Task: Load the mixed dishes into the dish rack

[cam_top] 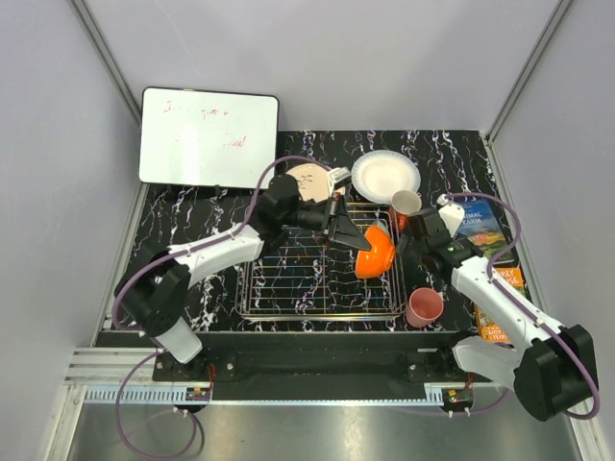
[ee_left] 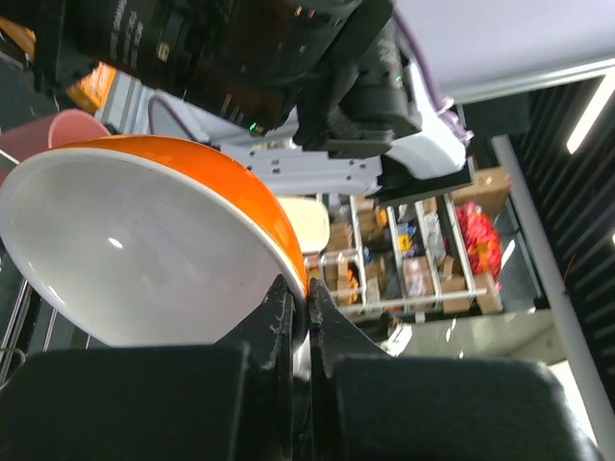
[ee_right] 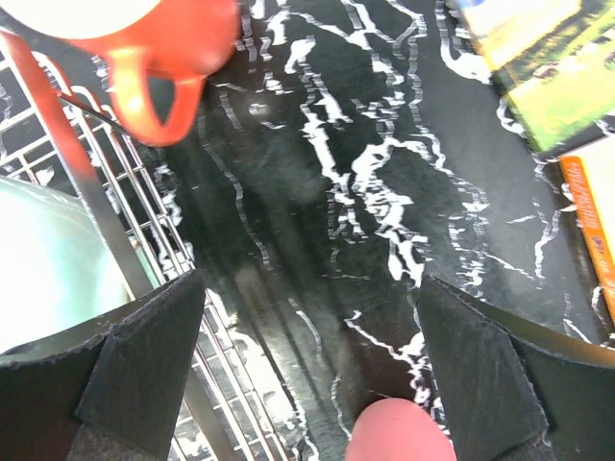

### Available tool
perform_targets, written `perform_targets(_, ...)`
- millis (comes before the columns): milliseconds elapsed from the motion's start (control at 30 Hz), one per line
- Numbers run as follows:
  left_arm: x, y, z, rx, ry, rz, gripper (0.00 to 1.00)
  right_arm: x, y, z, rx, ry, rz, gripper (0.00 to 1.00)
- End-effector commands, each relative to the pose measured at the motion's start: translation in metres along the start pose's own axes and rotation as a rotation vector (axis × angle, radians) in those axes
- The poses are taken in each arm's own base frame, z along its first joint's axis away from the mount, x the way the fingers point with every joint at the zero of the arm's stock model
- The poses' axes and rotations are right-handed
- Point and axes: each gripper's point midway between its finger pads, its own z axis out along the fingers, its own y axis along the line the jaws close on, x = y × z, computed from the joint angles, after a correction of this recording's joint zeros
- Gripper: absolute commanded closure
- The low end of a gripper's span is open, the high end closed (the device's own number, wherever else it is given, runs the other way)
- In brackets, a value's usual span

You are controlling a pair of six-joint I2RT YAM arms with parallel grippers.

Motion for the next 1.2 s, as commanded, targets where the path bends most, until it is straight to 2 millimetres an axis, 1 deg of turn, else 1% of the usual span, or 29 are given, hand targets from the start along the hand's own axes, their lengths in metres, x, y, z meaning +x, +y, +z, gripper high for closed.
perform_targets(0,0.0,-0.039,-0.019,0.092,-0.068,0.091,1.0,-0.011,0.034,-0.009,-0.07,-0.02,0.002,0.0)
perform_targets(33,-0.002,-0.032,-0.021,0.073,-0.08,0.099,1.0,-0.009,0.037,-0.008,-0.069,-0.013,-0.001,0.0)
perform_targets(67,0.0,-0.022,-0.022,0.036,-0.079,0.058,1.0,-0.008,0.04,-0.008,-0.072,-0.013,-0.01,0.0)
perform_targets(100,0.0,-0.016,-0.023,0.017,-0.08,0.054,1.0,-0.01,0.045,-0.009,-0.081,-0.016,-0.009,0.0)
perform_targets(133,-0.001,-0.009,-0.024,-0.005,-0.088,0.072,1.0,-0.005,0.05,-0.009,-0.085,-0.008,-0.023,0.0)
perform_targets(200,0.001,0.007,-0.028,-0.064,-0.089,0.034,1.0,-0.005,0.057,-0.009,-0.091,-0.008,-0.03,0.0)
perform_targets(233,-0.001,0.012,-0.03,-0.088,-0.099,0.071,1.0,-0.003,0.062,-0.01,-0.098,-0.008,-0.035,0.0)
perform_targets(267,0.002,0.027,-0.033,-0.147,-0.095,0.019,1.0,-0.002,0.064,-0.011,-0.099,-0.005,-0.04,0.0)
perform_targets(300,-0.002,0.038,-0.037,-0.196,-0.113,0.068,1.0,0.0,0.068,-0.011,-0.103,-0.002,-0.045,0.0)
perform_targets(333,-0.002,0.044,-0.038,-0.232,-0.117,0.069,1.0,-0.001,0.07,-0.011,-0.106,-0.004,-0.044,0.01)
perform_targets(367,0.003,0.058,-0.042,-0.289,-0.11,0.021,1.0,-0.001,0.072,-0.012,-0.108,-0.006,-0.042,0.0)
perform_targets(400,0.001,0.064,-0.044,-0.319,-0.127,0.018,1.0,0.0,0.073,-0.011,-0.108,-0.004,-0.043,0.0)
perform_targets(433,0.004,0.073,-0.046,-0.344,-0.122,0.012,1.0,0.001,0.075,-0.011,-0.111,-0.003,-0.046,0.0)
perform_targets(533,0.008,0.086,-0.046,-0.374,-0.126,-0.009,1.0,0.0,0.077,-0.013,-0.117,-0.006,-0.045,0.0)
perform_targets(633,0.011,0.093,-0.042,-0.384,-0.118,-0.021,1.0,0.0,0.077,-0.013,-0.117,-0.008,-0.042,0.0)
perform_targets(667,0.011,0.092,-0.04,-0.378,-0.114,-0.023,1.0,-0.001,0.078,-0.013,-0.117,-0.011,-0.039,0.0)
perform_targets(700,0.016,0.089,-0.034,-0.363,-0.099,-0.038,1.0,-0.001,0.079,-0.013,-0.122,-0.01,-0.042,0.0)
perform_targets(767,0.017,0.086,-0.026,-0.34,-0.089,-0.033,1.0,0.001,0.08,-0.011,-0.121,-0.005,-0.045,0.0)
perform_targets(800,0.022,0.083,-0.02,-0.325,-0.071,-0.045,1.0,0.001,0.081,-0.011,-0.124,-0.004,-0.044,0.0)
perform_targets(867,0.021,0.078,-0.015,-0.299,-0.065,-0.043,1.0,0.001,0.082,-0.011,-0.125,-0.001,-0.046,0.0)
perform_targets(900,0.022,0.074,-0.013,-0.283,-0.063,-0.072,1.0,0.003,0.083,-0.011,-0.125,0.0,-0.051,0.0)
perform_targets(933,0.019,0.068,-0.01,-0.259,-0.069,-0.055,1.0,0.003,0.084,-0.011,-0.13,0.0,-0.049,0.0)
perform_targets(1000,0.021,0.062,-0.006,-0.246,-0.055,-0.05,1.0,0.005,0.084,-0.01,-0.129,0.002,-0.05,0.0)
perform_targets(1100,0.028,0.064,-0.006,-0.236,-0.05,-0.085,1.0,0.007,0.086,-0.009,-0.133,0.007,-0.052,0.0)
perform_targets(1167,0.029,0.066,-0.006,-0.234,-0.053,-0.087,1.0,0.008,0.086,-0.009,-0.134,0.009,-0.054,0.0)
